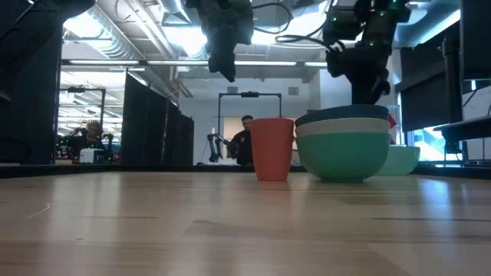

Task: Nest bowls inside each other
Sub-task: Adjust the stack of bowls

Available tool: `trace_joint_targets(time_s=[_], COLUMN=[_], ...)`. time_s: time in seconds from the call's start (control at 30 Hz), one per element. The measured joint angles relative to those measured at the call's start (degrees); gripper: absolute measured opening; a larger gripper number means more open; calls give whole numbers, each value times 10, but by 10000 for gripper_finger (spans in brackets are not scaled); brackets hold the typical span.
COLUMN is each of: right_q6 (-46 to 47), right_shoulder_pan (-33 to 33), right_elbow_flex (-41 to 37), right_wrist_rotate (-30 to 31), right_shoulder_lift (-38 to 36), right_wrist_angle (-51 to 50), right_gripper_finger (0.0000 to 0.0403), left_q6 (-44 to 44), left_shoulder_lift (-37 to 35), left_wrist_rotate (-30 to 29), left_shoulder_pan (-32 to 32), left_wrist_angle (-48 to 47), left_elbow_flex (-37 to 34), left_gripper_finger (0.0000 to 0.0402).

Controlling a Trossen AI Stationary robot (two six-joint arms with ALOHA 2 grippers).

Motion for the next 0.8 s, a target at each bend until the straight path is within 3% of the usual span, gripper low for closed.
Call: trace_joint_targets(time_s=[0.8], right_q6=[16], right_shoulder_pan=[19], right_elbow_flex=[1], right_wrist_rotate=[-22], right_shoulder_lift=[86], right_wrist_angle=[9], right_gripper_finger=[182], left_q6=[40], left_shoulder_lift=[0], left_wrist_rotate=[0], left_shoulder_pan=[0], left_wrist_angle=[-25], left_elbow_flex=[0], left_gripper_finger=[104])
